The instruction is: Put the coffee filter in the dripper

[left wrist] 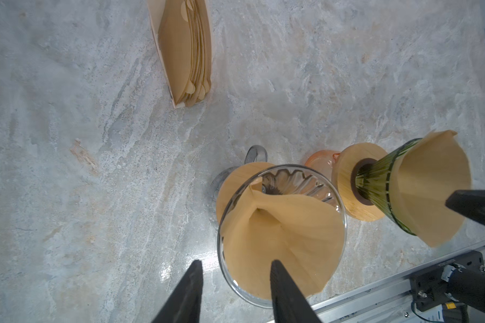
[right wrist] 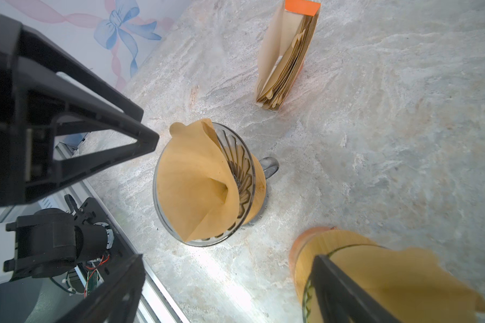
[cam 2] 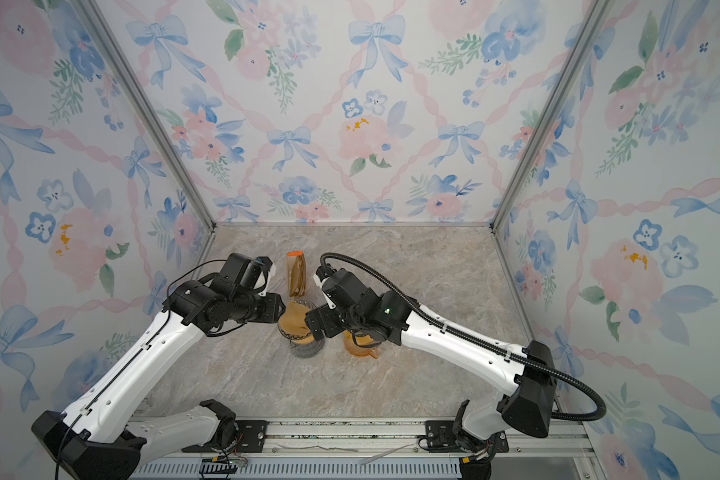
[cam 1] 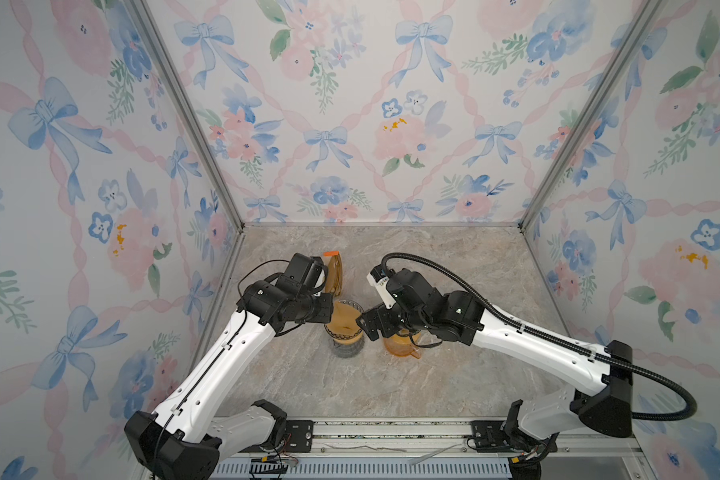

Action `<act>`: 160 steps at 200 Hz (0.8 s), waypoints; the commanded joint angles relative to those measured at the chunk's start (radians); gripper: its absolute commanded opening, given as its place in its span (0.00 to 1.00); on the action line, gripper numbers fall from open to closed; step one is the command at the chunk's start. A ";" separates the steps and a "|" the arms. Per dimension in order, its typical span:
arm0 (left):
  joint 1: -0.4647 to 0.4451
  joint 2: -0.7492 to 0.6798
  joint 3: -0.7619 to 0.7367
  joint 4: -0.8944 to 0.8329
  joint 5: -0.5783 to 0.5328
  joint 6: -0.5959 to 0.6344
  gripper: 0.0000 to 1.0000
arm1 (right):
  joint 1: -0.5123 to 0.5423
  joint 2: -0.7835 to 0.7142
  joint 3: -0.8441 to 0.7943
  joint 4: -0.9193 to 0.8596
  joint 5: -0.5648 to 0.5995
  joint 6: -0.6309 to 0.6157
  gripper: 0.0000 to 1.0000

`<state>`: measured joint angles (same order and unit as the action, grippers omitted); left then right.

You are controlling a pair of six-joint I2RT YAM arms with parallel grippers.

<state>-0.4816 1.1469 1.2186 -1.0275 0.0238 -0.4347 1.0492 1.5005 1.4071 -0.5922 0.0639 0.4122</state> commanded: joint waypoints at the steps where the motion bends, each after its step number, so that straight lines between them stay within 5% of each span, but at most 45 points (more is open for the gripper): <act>1: 0.010 -0.011 -0.034 -0.015 0.025 0.025 0.45 | 0.007 0.055 0.078 -0.058 -0.010 -0.066 0.96; 48: 0.091 -0.009 -0.100 0.043 0.139 0.061 0.47 | -0.034 0.170 0.197 -0.122 -0.052 -0.162 0.97; 160: 0.147 0.058 -0.146 0.108 0.198 0.099 0.47 | -0.106 0.350 0.309 -0.175 -0.139 -0.259 1.00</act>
<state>-0.3431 1.1954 1.0931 -0.9382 0.1886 -0.3592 0.9615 1.8095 1.6569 -0.7292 -0.0509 0.1875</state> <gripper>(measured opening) 0.470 0.994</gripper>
